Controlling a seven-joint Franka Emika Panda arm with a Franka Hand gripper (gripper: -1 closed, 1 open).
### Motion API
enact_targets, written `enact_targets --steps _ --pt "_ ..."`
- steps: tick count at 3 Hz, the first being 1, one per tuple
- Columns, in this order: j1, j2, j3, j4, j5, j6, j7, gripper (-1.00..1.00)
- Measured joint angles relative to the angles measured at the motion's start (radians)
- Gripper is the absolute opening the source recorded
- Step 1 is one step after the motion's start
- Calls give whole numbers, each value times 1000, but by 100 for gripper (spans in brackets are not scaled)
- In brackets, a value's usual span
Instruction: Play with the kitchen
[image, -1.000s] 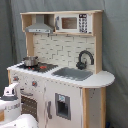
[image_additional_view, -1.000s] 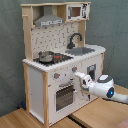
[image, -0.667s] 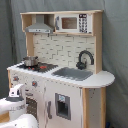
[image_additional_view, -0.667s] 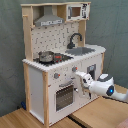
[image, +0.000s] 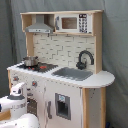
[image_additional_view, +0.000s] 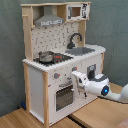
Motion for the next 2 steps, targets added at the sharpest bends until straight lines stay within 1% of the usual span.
enact_targets --steps 1,2 --pt "0 0 0 0 0 -1 0 -100" --pt "16 0 2 9 46 -79 10 -100"
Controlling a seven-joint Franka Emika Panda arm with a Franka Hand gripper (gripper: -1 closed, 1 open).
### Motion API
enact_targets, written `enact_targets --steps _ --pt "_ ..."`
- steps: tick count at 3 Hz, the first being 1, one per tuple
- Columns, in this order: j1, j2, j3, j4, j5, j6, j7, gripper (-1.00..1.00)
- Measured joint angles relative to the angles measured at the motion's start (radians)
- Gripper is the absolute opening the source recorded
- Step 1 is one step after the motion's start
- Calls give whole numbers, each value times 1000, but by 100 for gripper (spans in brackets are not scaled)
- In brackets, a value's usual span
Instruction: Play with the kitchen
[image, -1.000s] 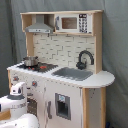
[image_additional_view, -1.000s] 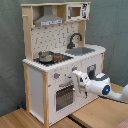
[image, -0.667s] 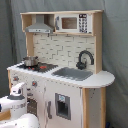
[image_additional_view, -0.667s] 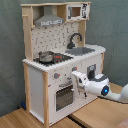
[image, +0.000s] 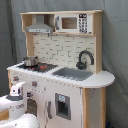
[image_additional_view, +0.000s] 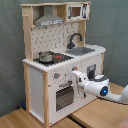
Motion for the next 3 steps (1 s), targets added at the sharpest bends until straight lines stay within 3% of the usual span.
enact_targets --steps 3 --pt "117 11 11 26 0 -285 7 -100"
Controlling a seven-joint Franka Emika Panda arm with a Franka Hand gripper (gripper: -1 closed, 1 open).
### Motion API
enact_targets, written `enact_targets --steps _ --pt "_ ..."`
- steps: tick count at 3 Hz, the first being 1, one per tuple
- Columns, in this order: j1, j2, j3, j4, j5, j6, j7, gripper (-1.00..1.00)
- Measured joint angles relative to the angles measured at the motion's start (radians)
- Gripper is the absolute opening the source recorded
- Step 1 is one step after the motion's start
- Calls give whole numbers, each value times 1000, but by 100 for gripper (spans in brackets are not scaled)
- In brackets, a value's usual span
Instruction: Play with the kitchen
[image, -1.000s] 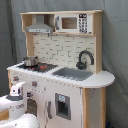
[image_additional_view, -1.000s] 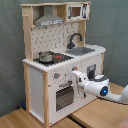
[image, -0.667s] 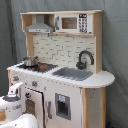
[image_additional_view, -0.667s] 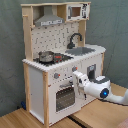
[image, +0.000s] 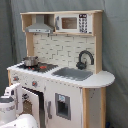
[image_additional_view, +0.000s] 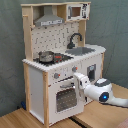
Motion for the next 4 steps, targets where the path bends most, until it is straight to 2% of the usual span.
enact_targets --steps 2,4 --pt "52 5 7 46 0 -192 19 -100" --pt "82 18 16 113 -1 -382 33 -100"
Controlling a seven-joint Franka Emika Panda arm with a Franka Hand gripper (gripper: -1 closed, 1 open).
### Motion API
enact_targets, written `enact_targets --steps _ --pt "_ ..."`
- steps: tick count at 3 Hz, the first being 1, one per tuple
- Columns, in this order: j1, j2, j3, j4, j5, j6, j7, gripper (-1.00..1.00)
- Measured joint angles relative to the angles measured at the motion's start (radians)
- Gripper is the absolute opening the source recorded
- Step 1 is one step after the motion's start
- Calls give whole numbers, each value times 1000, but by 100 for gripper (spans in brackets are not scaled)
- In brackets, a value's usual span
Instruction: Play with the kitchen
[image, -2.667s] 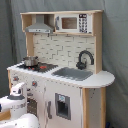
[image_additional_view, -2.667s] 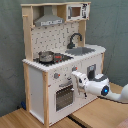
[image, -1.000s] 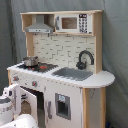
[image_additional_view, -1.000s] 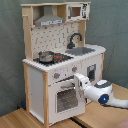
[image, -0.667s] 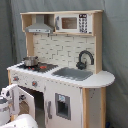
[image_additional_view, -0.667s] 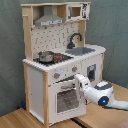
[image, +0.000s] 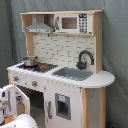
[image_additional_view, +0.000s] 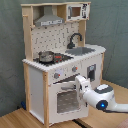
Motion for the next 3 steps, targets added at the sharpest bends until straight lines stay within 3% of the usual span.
enact_targets --steps 3 --pt "22 14 15 137 0 -278 1 -100"
